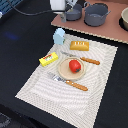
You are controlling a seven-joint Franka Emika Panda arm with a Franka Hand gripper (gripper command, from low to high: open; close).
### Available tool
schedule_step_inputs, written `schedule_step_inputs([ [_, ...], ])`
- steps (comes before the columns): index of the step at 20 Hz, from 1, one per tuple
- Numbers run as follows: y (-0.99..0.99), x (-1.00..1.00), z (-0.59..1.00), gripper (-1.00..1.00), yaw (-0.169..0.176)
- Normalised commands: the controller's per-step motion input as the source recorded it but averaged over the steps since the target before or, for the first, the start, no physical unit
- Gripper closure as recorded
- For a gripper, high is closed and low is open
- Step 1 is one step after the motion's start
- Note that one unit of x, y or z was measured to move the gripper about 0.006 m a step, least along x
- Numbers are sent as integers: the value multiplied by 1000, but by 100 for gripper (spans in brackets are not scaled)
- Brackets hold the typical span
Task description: Interact with the objects in diverse but meaningful ways.
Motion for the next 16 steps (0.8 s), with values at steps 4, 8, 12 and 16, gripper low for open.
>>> schedule_step_inputs([
  [4, -86, 910, 212, -100, 5],
  [8, -105, 804, 88, -100, 28],
  [12, -194, 786, 4, -100, 31],
  [16, -198, 742, -34, -100, 45],
])
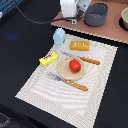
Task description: Interact with the objects in diverse but meaningful ways.
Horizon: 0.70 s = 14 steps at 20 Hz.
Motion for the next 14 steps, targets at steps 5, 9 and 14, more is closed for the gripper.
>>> schedule_step_inputs([
  [5, -134, 598, -54, -100, 89],
  [9, -57, 753, -130, -100, 38],
  [14, 1, 539, -319, -100, 27],
])
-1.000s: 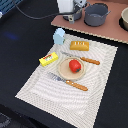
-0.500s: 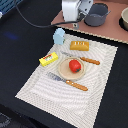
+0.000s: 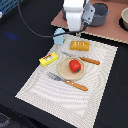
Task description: Interact with the objects in diverse but meaningful ways.
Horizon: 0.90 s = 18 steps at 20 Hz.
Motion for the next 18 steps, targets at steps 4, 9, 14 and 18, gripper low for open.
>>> schedule_step_inputs([
  [4, 21, 335, -440, -100, 26],
  [9, 244, 151, -398, -100, 43],
  [14, 519, 1, -41, -100, 75],
  [18, 479, 0, -96, 100, 82],
])
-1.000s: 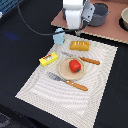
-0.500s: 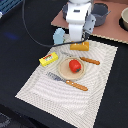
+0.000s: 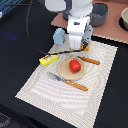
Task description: Interact with the objects in diverse but meaningful ways.
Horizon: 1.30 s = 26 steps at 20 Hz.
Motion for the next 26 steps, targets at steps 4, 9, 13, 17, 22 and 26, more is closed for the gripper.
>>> schedule_step_inputs([
  [4, 429, 2, -126, 100, 84],
  [9, 179, 140, -31, 100, 68],
  [13, -55, 325, 0, 100, 28],
  [17, -8, 295, -41, 100, 12],
  [22, 0, 287, -70, 100, 4],
  [26, 0, 260, -37, 100, 2],
])
